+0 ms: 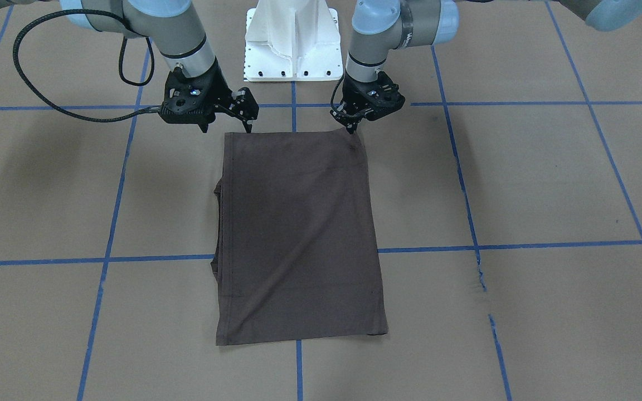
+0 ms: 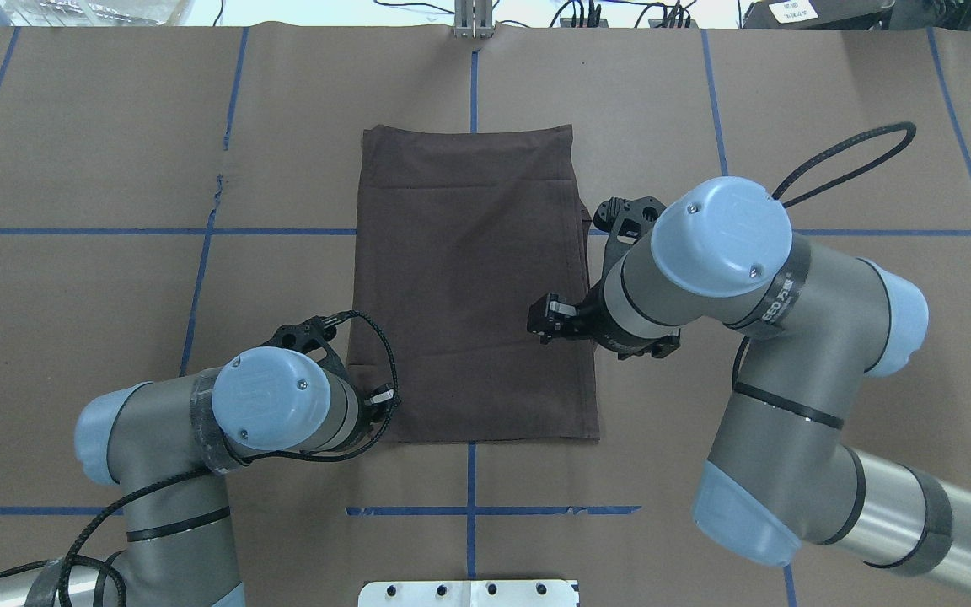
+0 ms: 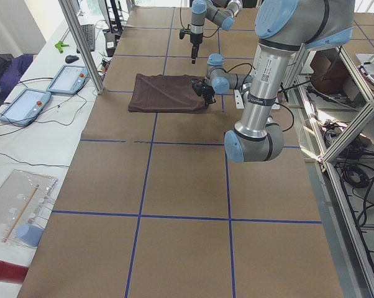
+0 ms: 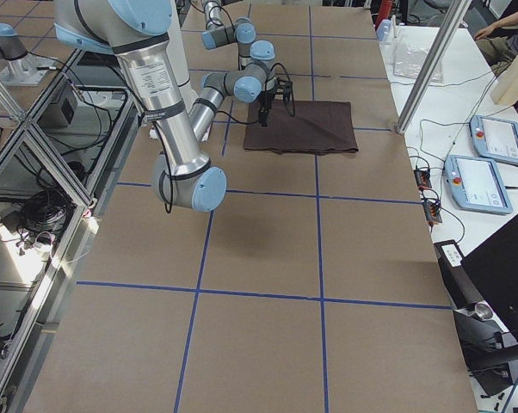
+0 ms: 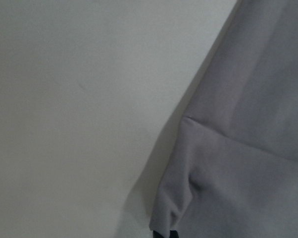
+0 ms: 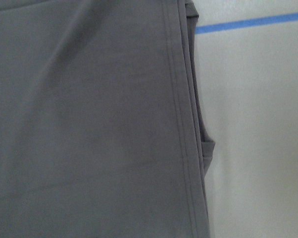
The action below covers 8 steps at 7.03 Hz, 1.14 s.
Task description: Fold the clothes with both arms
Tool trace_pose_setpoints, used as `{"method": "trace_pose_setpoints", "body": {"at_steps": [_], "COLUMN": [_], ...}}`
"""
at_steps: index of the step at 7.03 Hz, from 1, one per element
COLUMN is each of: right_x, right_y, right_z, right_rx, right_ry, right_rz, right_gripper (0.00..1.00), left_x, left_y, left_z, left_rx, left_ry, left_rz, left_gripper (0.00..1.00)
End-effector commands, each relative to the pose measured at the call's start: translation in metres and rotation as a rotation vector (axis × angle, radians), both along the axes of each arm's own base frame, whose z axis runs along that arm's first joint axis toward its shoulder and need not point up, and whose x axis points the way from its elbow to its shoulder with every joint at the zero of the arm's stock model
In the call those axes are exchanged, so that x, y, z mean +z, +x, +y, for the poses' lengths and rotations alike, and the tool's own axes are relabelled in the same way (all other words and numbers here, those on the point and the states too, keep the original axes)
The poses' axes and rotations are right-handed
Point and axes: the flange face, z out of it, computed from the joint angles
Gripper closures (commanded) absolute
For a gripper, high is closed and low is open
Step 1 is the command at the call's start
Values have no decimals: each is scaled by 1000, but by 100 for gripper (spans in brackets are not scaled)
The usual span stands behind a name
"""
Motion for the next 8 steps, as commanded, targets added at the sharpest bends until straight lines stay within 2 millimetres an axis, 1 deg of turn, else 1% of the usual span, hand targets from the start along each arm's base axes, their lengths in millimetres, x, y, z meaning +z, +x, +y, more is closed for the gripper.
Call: {"method": "trace_pose_setpoints", "body": {"at_steps": [1,2,3,4,6,8], "right_x": [4,11,23,36,53,67], "right_y": [-46,-54,-69,-85,-98,-106], "right_z": [47,51,53,48,47,61], "right_rx": [142,194,199,203,198,177], "right_ry": [-123,-185,-205,-215,-224,-227], "right_rz": [26,37,71,108,148,176], "right_gripper": [0,0,0,0,0,0], "left_x": [-2,-3,-4,-6,-13,-15], "left_y": [-2,-1,-2,-2,-7,-11], "left_z": [0,-1,0,0,4,4], "left_rx": [3,3,3,3,19,21], "left_ry": [5,5,6,7,-4,-8], "left_rz": [2,2,5,8,18,16], "left_gripper": [100,100,100,100,100,100]}}
